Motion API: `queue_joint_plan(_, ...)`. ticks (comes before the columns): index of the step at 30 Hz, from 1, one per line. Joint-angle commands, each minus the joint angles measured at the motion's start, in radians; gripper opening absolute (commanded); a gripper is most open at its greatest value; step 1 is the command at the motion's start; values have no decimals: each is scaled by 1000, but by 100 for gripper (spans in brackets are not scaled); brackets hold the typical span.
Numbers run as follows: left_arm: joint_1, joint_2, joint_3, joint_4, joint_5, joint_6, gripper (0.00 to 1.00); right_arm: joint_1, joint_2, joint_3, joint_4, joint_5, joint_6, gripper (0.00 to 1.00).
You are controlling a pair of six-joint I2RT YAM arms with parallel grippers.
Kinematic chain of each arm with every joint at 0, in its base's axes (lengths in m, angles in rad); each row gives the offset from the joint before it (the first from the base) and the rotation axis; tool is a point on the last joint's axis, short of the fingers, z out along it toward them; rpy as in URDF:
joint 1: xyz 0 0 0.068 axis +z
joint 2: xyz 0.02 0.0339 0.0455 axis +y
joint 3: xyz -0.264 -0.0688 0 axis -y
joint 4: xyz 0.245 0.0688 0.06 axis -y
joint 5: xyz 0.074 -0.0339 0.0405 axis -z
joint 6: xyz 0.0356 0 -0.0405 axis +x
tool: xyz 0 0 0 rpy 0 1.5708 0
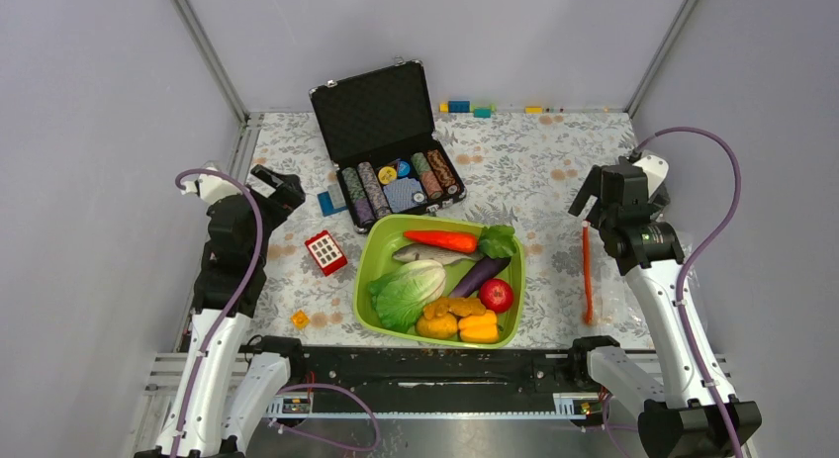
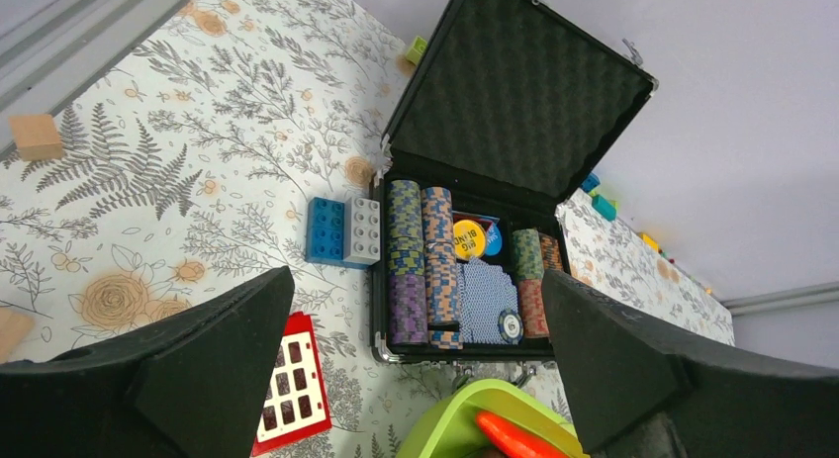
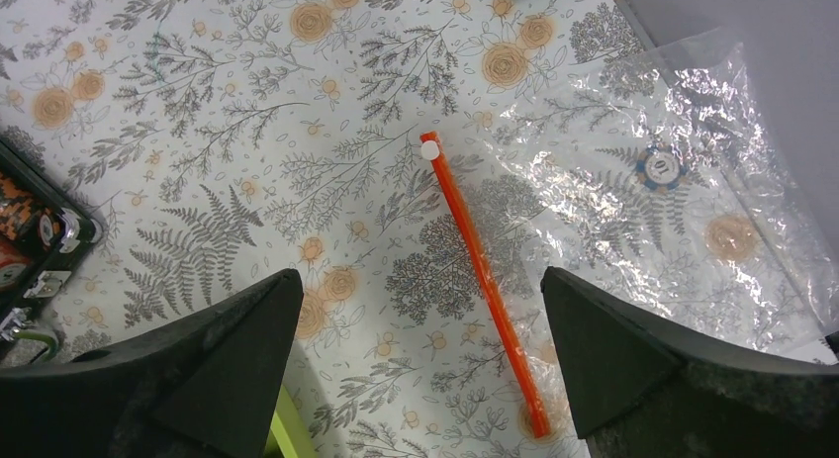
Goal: Place the food in the zip-top bag and seal the zipper
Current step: Pick up the zipper food storage bag at the center of the board.
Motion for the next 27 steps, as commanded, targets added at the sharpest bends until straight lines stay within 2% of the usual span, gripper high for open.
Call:
queue_joint_plan(1, 1, -2, -1, 69, 58, 32, 99, -3, -11, 24, 35, -24, -94, 100)
queue_joint_plan(11, 0, 7, -22, 98, 105, 56, 99, -3, 86, 55, -7, -89, -155, 100)
queue_joint_plan(15, 1, 19, -22, 104, 113, 64, 99, -2, 107, 50, -4, -49, -152, 100)
queue_joint_plan(23, 0, 67, -41, 167, 145, 93, 99, -2, 159, -21, 44, -142, -293, 100)
queue_joint_plan(27, 0, 97, -51, 200, 196, 123, 99, -3, 243, -29, -3, -68, -376, 100)
